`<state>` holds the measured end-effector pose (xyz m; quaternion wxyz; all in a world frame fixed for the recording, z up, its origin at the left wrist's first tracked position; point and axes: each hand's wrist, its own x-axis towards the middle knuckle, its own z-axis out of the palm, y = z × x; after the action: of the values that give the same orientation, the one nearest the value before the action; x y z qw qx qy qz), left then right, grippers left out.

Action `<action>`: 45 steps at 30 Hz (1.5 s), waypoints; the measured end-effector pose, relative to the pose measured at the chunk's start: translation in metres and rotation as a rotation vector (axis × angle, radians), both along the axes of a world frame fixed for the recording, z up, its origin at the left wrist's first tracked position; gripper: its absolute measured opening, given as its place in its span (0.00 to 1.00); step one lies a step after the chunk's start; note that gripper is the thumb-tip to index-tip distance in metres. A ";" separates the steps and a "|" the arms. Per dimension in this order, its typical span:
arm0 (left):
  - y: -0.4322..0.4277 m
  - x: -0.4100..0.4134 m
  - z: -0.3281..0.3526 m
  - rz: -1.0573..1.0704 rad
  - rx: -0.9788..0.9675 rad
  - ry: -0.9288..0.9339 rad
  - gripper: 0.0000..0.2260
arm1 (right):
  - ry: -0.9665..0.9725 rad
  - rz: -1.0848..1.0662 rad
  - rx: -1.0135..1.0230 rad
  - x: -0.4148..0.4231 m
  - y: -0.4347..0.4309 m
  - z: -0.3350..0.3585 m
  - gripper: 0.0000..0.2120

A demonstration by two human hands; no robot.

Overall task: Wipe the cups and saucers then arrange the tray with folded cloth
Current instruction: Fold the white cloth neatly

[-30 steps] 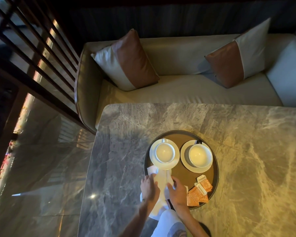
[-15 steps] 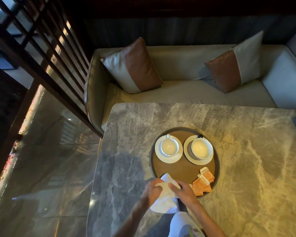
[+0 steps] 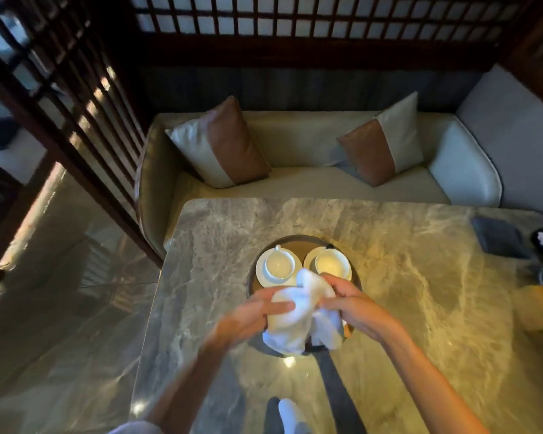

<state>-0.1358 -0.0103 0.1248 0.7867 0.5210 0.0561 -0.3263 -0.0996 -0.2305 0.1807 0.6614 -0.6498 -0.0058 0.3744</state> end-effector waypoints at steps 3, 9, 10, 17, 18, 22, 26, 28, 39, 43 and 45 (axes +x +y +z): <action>-0.014 0.016 0.055 0.160 0.096 -0.136 0.19 | -0.087 0.014 0.083 0.026 -0.029 0.041 0.17; -0.062 0.051 0.175 0.161 0.666 -0.855 0.20 | -0.274 0.132 0.110 0.060 -0.068 0.127 0.28; -0.072 0.058 0.188 0.134 0.746 -0.969 0.20 | -0.385 0.139 0.032 0.063 -0.068 0.140 0.32; -0.109 0.089 0.245 0.131 0.908 -1.004 0.50 | -0.922 0.003 -0.194 0.077 -0.078 0.205 0.07; -0.108 0.088 0.250 0.082 0.828 -0.941 0.50 | -0.968 0.004 -0.201 0.077 -0.083 0.212 0.08; -0.107 0.078 0.258 -0.179 0.389 -0.699 0.24 | -1.105 0.138 -0.268 0.086 -0.102 0.242 0.11; -0.109 0.075 0.257 -0.195 0.540 -0.600 0.13 | -1.138 0.241 -0.270 0.096 -0.115 0.261 0.13; -0.103 0.074 0.259 -0.332 0.629 -0.538 0.10 | -1.144 0.178 -0.187 0.102 -0.123 0.266 0.12; -0.063 0.075 0.257 -0.086 0.085 -0.496 0.09 | -1.023 -0.229 0.031 0.129 -0.226 0.278 0.10; -0.110 0.093 0.251 0.170 0.310 -0.745 0.07 | -1.011 0.085 -0.136 0.114 -0.211 0.281 0.15; -0.152 0.098 0.249 0.093 0.518 -0.956 0.19 | -1.024 0.280 -0.260 0.104 -0.189 0.281 0.08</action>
<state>-0.0378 -0.1624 0.3736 0.5842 0.7850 -0.2061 0.0064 0.0046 -0.4193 0.4614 0.4320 -0.8186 -0.3672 0.0923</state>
